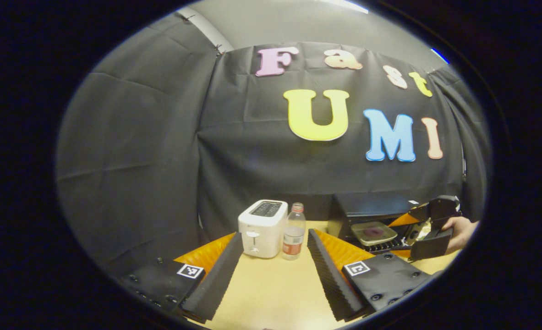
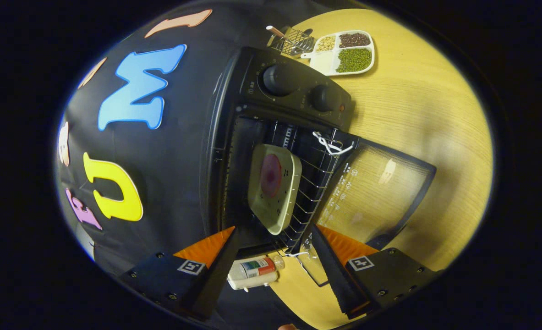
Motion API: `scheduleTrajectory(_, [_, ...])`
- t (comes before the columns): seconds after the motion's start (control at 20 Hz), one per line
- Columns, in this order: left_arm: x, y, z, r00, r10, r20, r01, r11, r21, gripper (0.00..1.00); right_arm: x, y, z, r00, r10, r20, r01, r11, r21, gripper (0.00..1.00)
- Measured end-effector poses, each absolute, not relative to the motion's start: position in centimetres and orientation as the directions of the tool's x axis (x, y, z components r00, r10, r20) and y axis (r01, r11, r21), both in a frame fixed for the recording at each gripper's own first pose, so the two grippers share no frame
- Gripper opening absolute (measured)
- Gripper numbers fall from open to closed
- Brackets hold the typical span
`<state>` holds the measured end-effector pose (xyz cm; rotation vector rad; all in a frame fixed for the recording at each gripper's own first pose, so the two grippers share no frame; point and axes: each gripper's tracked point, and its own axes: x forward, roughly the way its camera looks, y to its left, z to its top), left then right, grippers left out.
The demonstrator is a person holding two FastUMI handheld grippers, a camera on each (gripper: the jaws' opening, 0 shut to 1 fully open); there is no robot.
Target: Open the electric oven with the left hand, put the food in, and close the electric oven.
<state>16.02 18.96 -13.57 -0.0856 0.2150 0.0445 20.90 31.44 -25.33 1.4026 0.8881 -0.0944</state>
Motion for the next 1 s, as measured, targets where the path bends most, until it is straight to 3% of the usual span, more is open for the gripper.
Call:
scheduleTrajectory(0.55, [14.6,6.6,-16.9,0.952,-0.142,-0.273,0.115,0.987,-0.112,0.99,14.4,21.9,-22.8,0.716,0.403,-0.569,0.333,0.519,0.787,0.97])
scheduleTrajectory(0.6, [14.7,5.8,-17.7,0.944,-0.154,-0.29,0.127,0.986,-0.108,0.95,13.2,21.5,-22.7,0.723,0.399,-0.565,0.308,0.546,0.779,0.98])
scheduleTrajectory(0.65, [14.8,4.9,-18.4,0.938,-0.168,-0.305,0.142,0.984,-0.105,0.99,12.8,20.7,-22.5,0.729,0.393,-0.561,0.283,0.573,0.769,0.97])
scheduleTrajectory(0.7, [14.8,3.9,-19.1,0.93,-0.182,-0.319,0.157,0.982,-0.101,0.95,12.3,19.9,-22.3,0.736,0.384,-0.558,0.26,0.6,0.756,0.98])
scheduleTrajectory(0.85, [15.0,0.9,-21.1,0.907,-0.225,-0.356,0.208,0.974,-0.085,1.0,10.9,17.8,-21.4,0.758,0.349,-0.551,0.21,0.67,0.712,0.98])
scheduleTrajectory(0.95, [14.9,-1.0,-22.4,0.889,-0.253,-0.382,0.238,0.967,-0.086,0.96,10.4,16.0,-20.9,0.781,0.311,-0.541,0.17,0.728,0.664,0.98])
scheduleTrajectory(1.0, [14.9,-1.9,-23.1,0.879,-0.268,-0.395,0.25,0.963,-0.097,1.0,10.0,15.2,-20.8,0.791,0.292,-0.538,0.151,0.759,0.633,0.98])
